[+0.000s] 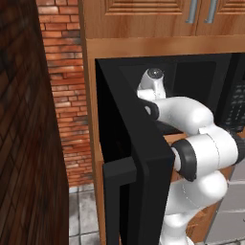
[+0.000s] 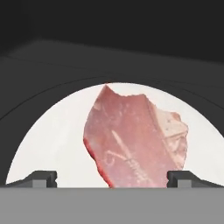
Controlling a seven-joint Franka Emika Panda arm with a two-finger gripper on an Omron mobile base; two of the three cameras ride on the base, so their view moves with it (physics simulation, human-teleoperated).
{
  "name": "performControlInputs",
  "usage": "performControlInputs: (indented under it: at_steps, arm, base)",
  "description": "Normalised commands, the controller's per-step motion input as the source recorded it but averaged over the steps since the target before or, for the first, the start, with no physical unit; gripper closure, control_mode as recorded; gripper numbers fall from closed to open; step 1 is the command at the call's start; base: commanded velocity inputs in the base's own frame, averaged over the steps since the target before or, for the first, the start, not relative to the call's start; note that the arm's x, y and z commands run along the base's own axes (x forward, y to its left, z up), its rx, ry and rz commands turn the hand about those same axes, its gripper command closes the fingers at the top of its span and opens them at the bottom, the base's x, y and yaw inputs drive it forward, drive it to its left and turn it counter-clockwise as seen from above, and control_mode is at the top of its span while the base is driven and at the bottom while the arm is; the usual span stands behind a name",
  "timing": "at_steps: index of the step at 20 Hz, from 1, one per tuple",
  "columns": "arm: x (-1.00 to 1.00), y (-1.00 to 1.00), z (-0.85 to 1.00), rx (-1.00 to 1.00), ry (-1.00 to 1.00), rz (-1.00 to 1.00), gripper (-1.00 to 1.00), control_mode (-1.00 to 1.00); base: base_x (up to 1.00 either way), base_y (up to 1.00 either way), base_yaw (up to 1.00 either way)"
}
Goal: Pick the steak from the microwave and place it on plate located on the counter.
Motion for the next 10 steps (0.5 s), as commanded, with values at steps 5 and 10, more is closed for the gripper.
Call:
performControlInputs:
  at_steps: [5,10]
  arm:
    - [0.43,0.00,-0.08,-0.03,0.01,0.00,-1.00,-1.00]
    - [0.32,0.00,-0.24,-0.06,0.02,0.00,-1.00,-1.00]
  base:
    - [0.00,0.00,0.00]
    - [0.00,0.00,0.00]
